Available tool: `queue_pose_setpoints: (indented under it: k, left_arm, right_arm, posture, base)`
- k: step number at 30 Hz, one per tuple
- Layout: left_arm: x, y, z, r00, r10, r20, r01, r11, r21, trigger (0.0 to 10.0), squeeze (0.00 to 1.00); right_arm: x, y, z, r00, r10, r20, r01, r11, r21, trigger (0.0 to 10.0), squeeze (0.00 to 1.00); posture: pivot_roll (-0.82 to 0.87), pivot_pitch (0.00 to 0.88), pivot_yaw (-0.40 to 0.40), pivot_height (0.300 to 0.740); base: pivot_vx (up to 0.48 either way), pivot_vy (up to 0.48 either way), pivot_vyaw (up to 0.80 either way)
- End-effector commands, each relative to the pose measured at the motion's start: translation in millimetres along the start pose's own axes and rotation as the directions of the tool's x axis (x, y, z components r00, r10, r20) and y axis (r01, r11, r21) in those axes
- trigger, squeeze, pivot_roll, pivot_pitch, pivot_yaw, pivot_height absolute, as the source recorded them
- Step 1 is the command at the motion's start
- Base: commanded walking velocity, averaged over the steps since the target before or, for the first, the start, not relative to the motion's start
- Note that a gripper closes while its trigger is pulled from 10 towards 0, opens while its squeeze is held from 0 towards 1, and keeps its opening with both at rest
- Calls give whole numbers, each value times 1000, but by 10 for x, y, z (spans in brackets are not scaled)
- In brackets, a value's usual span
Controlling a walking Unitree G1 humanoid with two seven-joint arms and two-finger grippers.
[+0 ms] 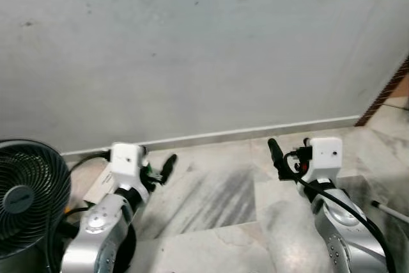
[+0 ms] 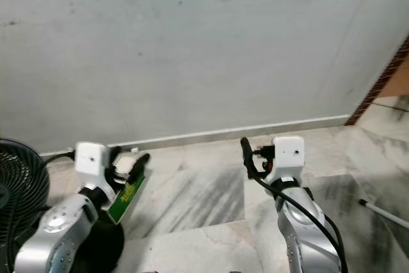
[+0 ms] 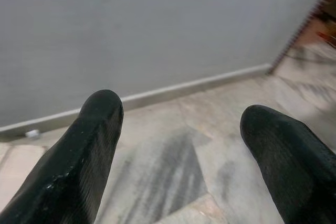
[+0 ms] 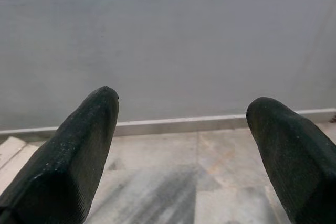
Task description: Hang keys on a hook
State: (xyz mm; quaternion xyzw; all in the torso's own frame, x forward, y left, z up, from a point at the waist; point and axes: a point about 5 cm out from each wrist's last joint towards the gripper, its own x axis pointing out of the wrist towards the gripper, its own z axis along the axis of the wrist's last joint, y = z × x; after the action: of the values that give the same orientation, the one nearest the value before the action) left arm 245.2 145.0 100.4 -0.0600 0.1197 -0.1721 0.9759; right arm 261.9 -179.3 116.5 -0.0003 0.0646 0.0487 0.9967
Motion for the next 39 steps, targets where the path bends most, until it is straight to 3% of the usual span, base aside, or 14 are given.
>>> queue_pose_setpoints:
  k: [1, 4, 9, 10, 17, 23, 28, 39]
  left_arm:
    - [-35, 22, 26, 1000, -3, 4, 3, 1000, 17, 10000, 0]
    - [-21, 54, 87, 999, -9, 35, 9, 1000, -10, 10000, 0]
    - [-12, 58, 109, 999, -13, 41, 13, 1000, 10, 10000, 0]
    - [-24, 57, 88, 999, -16, 33, 15, 1000, 28, 10000, 0]
    - [-116, 16, 36, 1000, -8, 23, 8, 1000, 22, 10000, 0]
    - [-106, 65, 43, 996, 81, 40, -82, 996, 28, 10000, 0]
    - [-101, 202, 90, 983, 171, 73, -171, 985, 1, 10000, 0]
    - [-148, 244, 38, 986, 150, 71, -154, 987, 54, 10000, 0]
  right_arm:
    - [-20, -3, 5, 1000, 10, -8, -10, 1000, -6, 10000, 0]
    - [9, -32, 117, 998, 60, 3, -60, 998, -28, 10000, 0]
    - [75, -31, 197, 992, 125, 5, -124, 990, -60, 10000, 0]
    - [111, -27, 191, 993, 117, -5, -117, 993, -25, 10000, 0]
    - [82, 63, 173, 995, 101, 11, -101, 995, 5, 10000, 0]
    - [30, 94, 136, 999, 45, 26, -46, 999, 11, 10000, 0]
    - [-7, 54, 143, 999, -7, 37, 6, 1000, 2, 10000, 0]
    - [-63, -46, 109, 998, -53, 39, 53, 999, -3, 10000, 0]
  posture:
    - [-37, 123, 27, 740]
    - [-39, 126, 39, 740]
    - [-31, 123, 41, 740]
    - [-26, 134, 39, 740]
    - [-19, 123, 42, 740]
    - [-26, 120, 45, 740]
    - [-34, 120, 39, 740]
    - [-39, 124, 34, 740]
  base:
    - [0, 0, 0]
    - [0, 0, 0]
    - [0, 0, -480]
    - [0, 0, -800]
    - [0, 0, -800]
    - [0, 0, -800]
    - [0, 0, -800]
    - [0, 0, -800]
